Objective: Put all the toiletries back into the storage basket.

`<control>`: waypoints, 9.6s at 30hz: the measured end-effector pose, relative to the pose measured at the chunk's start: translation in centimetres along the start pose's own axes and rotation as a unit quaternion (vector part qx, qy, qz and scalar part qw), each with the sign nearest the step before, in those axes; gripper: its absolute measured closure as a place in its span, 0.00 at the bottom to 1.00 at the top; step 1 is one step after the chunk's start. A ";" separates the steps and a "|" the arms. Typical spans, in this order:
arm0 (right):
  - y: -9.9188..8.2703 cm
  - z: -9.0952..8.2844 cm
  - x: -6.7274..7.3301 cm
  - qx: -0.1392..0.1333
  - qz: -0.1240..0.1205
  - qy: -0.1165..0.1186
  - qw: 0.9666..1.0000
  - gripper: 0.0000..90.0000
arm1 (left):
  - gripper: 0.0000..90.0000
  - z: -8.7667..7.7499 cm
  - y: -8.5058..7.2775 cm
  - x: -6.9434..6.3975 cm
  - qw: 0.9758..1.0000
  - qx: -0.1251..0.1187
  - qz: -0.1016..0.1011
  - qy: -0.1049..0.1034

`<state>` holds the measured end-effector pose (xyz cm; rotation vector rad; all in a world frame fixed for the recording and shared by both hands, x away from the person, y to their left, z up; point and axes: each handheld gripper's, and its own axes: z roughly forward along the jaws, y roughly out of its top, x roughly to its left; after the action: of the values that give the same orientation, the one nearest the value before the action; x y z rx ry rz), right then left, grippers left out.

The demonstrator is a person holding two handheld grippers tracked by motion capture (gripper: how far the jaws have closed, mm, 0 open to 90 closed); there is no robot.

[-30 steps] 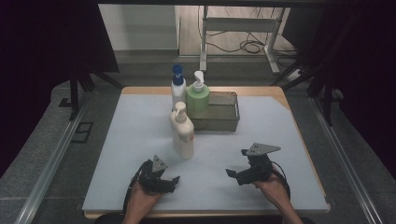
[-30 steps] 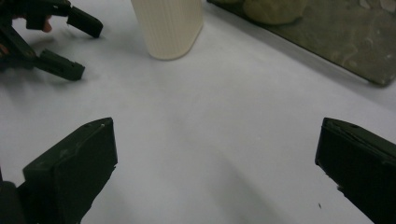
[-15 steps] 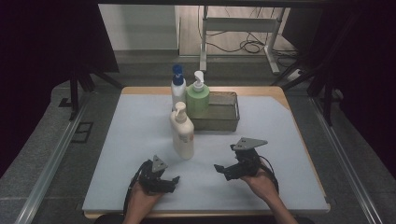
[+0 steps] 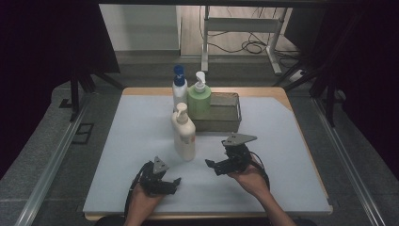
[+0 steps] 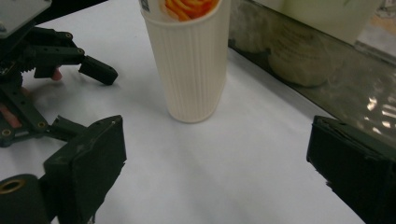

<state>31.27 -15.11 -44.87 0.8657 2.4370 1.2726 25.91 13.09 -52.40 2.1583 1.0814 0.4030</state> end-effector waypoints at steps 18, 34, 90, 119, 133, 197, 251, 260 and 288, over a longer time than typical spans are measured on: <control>3.5 2.7 1.3 -0.002 -0.004 0.006 1.000 0.12 | 0.14 0.0 0.0 0.0 1.000 0.000 0.000 0.000; 6.5 4.8 2.3 -0.005 -0.010 -0.001 1.000 0.16 | 0.14 0.0 0.0 0.1 1.000 0.002 0.002 -0.001; 8.7 7.8 2.4 0.021 -0.029 -0.040 0.999 0.42 | 0.14 0.0 0.0 0.1 1.000 0.001 0.001 -0.001; 8.7 1.8 0.6 0.009 -0.031 -0.029 0.999 0.43 | 0.14 0.0 0.0 0.1 1.000 0.001 0.001 0.000; 8.5 -1.3 -1.0 0.000 -0.023 -0.035 0.999 0.43 | 0.14 0.0 0.0 0.1 1.000 0.002 0.001 -0.001; 12.7 -3.9 -9.4 -0.035 0.032 -0.127 0.991 0.43 | 0.14 0.0 0.0 0.0 1.000 0.001 -0.001 0.000; 13.4 3.8 -13.4 -0.051 0.046 -0.174 0.982 0.43 | 0.14 0.0 0.0 0.1 1.000 0.003 0.001 -0.001; 12.5 4.5 -13.4 -0.041 0.051 -0.168 0.984 0.43 | 0.14 0.0 0.0 0.1 1.000 0.004 0.001 -0.001; 10.0 5.1 -13.1 -0.007 0.065 -0.163 0.984 0.43 | 0.14 0.0 0.0 0.1 1.000 0.003 0.001 -0.001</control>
<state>47.88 -15.35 -40.34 1.1468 2.1419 1.0884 25.95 13.15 -52.41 2.1642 1.0803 0.3984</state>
